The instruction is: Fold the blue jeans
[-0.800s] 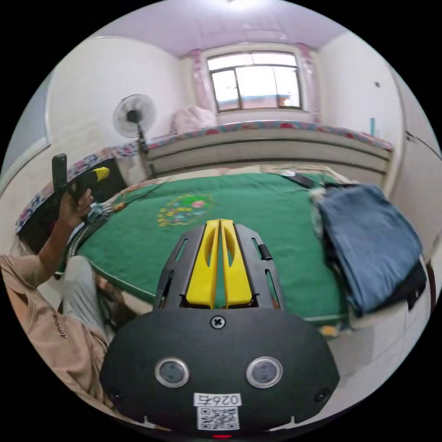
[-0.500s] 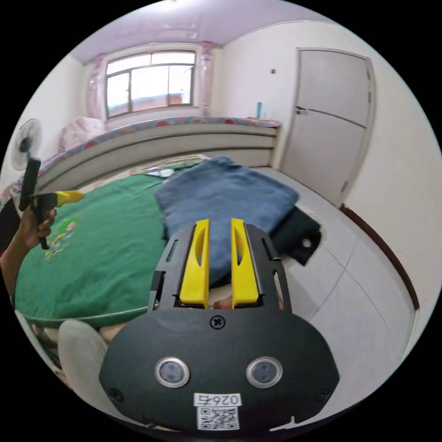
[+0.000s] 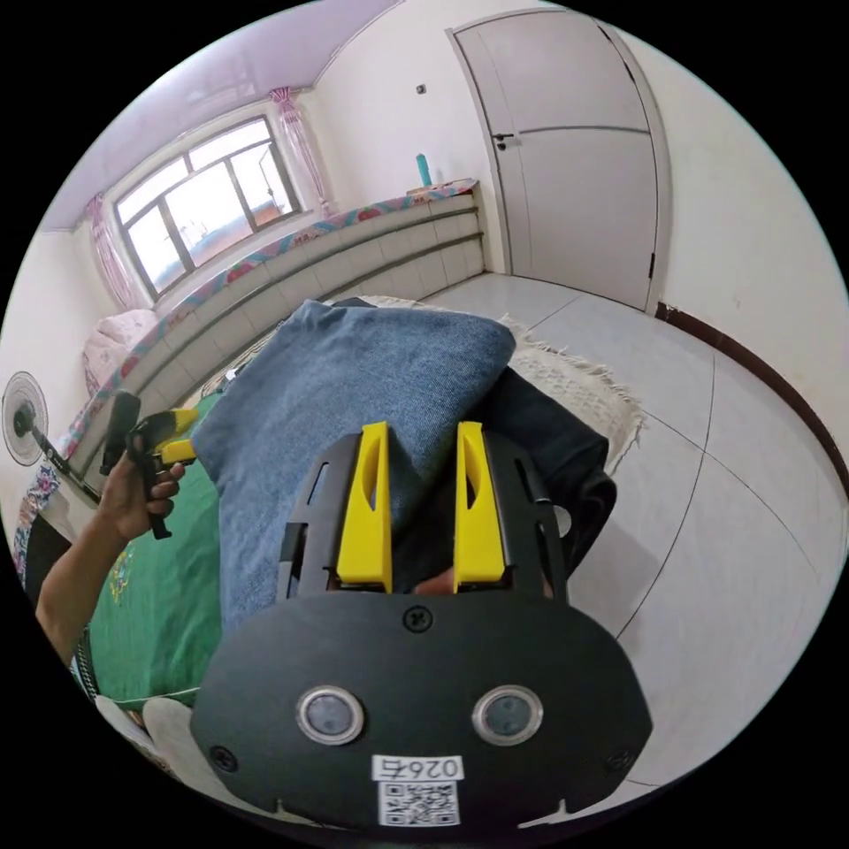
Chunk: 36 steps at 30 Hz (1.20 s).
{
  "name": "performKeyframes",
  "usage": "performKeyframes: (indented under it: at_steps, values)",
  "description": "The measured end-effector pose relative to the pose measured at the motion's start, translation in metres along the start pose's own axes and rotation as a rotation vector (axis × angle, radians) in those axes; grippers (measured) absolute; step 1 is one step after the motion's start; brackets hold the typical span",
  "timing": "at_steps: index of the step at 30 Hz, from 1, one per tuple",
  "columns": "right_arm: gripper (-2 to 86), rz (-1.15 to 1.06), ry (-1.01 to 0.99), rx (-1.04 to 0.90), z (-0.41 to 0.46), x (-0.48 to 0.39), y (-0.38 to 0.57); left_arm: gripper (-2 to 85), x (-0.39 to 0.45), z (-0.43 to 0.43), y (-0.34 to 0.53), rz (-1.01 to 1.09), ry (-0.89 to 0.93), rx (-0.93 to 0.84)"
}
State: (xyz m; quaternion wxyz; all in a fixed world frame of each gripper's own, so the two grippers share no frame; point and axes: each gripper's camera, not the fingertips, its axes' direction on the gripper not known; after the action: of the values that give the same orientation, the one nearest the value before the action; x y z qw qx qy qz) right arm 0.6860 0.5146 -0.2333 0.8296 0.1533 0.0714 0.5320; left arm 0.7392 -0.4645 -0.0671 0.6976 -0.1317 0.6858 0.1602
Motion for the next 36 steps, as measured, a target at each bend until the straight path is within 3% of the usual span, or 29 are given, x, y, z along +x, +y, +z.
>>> performKeyframes:
  at_steps: [3,8,12,14,17,23,29,36]
  values:
    - [7.2,0.048,-0.077,0.051,-0.011,0.017,-0.008,9.8,-0.014,-0.008,-0.005,-0.04,-0.028,0.081]
    - [8.0,-0.004,-0.125,-0.029,-0.008,0.028,-0.038,14.1,-0.02,-0.018,-0.024,-0.019,-0.009,0.186]
    - [4.4,-0.076,-0.066,-0.058,-0.019,0.017,-0.054,9.2,-0.005,-0.021,-0.046,0.085,-0.232,0.071]
    - [1.8,-0.117,-0.05,0.001,-0.037,0.001,-0.055,6.8,-0.001,-0.028,-0.053,0.112,-0.261,0.016]
    - [0.9,-0.205,0.002,0.12,-0.071,-0.042,-0.052,2.4,0.0,-0.051,-0.054,0.096,-0.13,-0.001]
    - [0.4,-0.49,0.063,0.293,-0.146,-0.173,-0.042,0.3,0.011,-0.115,-0.025,0.148,-0.037,0.019]
    - [0.3,-0.732,-0.09,0.398,-0.227,-0.305,-0.021,-0.1,0.019,-0.265,0.053,0.197,0.139,0.21]
    - [0.2,-0.919,-0.484,0.36,-0.281,-0.458,0.013,-0.1,0.057,-0.51,0.256,0.282,0.014,0.553]
